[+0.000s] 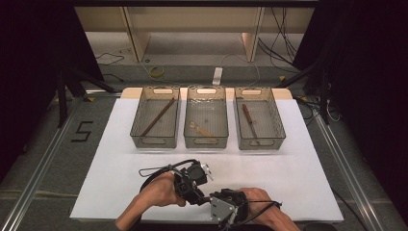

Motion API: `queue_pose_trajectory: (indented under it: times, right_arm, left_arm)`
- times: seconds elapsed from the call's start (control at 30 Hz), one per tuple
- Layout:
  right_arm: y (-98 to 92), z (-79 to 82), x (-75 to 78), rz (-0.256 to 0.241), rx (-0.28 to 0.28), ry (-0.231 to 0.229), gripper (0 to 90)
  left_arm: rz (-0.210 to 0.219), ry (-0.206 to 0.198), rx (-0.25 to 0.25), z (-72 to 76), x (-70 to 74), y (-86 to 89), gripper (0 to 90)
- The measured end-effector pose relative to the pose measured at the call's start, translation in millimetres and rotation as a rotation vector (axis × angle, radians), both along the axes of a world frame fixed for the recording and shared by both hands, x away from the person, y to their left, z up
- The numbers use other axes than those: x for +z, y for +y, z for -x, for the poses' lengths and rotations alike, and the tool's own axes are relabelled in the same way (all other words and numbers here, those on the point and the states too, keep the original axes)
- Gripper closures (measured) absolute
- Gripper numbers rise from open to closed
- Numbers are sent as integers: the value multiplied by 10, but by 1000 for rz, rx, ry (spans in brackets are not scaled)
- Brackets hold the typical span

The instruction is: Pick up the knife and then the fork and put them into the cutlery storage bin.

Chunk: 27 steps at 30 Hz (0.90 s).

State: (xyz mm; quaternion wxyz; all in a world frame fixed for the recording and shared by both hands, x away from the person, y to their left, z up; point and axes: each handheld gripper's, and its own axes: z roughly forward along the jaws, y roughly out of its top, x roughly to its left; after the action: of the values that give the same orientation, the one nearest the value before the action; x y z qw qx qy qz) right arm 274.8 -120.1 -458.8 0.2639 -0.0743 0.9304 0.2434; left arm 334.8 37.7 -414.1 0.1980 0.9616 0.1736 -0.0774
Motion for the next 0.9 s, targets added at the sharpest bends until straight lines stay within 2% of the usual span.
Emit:
queue_pose_trajectory:
  times: [0.1,0.23,0.3,0.33,0.4,0.43,0.63,0.7,0.77,0.83,0.9]
  right_arm:
    - [-3,1,4,1,0,3,777]
    - [-35,-7,17,-2,-26,6,777]
    - [-55,-35,42,-1,-19,-9,777]
    - [-70,-43,57,13,-20,-21,777]
    - [-89,-62,65,8,-29,-22,777]
    - [-93,-61,55,-18,-47,-5,777]
    - [-204,-154,128,-48,-116,16,777]
    - [-255,-204,161,-87,-157,30,777]
    - [-317,-269,206,-116,-198,38,777]
    - [-379,-340,247,-142,-234,52,777]
    - [-439,-411,283,-175,-274,69,776]
  left_arm:
    - [15,-8,-1,-7,-1,7,721]
    - [37,-23,23,-25,18,50,540]
    - [46,-28,39,-44,32,99,499]
    - [56,-39,49,-56,39,126,473]
    - [83,-47,78,-77,55,180,412]
    - [97,-58,91,-83,62,205,394]
    - [180,-137,162,-109,116,351,306]
    - [214,-166,183,-106,134,396,285]
    - [244,-177,213,-108,137,441,267]
    - [249,-197,245,-119,125,488,247]
    - [281,-204,267,-131,101,549,234]
